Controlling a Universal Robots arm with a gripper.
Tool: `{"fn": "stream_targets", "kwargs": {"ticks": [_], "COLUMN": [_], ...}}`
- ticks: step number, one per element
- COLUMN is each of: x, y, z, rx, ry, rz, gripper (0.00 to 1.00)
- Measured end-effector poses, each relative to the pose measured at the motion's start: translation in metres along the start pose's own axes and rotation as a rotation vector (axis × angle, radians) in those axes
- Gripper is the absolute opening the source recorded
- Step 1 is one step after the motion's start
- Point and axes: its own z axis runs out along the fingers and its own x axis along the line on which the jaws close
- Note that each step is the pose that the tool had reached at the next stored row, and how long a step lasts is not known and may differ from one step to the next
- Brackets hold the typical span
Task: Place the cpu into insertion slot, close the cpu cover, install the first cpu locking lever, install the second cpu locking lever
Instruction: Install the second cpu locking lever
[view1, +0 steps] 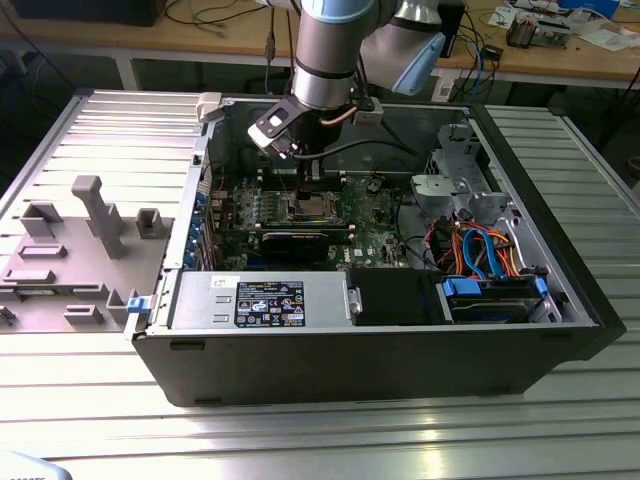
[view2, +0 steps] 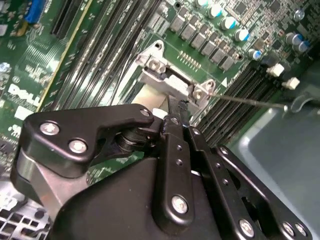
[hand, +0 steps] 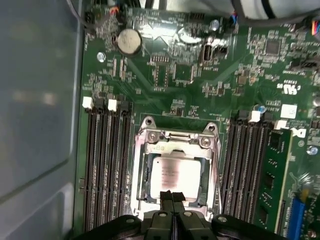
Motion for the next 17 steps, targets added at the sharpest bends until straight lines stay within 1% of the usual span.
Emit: {"fn": "stream_targets", "kwargs": {"ticks": [6, 7, 11, 13, 17], "x": [0.0004, 0.0004, 0.0003, 0.0, -0.0008], "y": [-0.0033, -0.0032, -0.0027, -0.001, 0.0082], "z": [0.0103, 0.0114, 0.0124, 0.0124, 0.0117], "rx": [-0.0001, 0.0, 0.0004, 0.0002, 0.0], "ry": [0.0001, 0.0, -0.0005, -0.0008, -0.0004], "rz": [0.0, 0.0, 0.0, 0.0, 0.0], "gripper": [0.11, 0.11, 0.11, 0.11, 0.11]}}
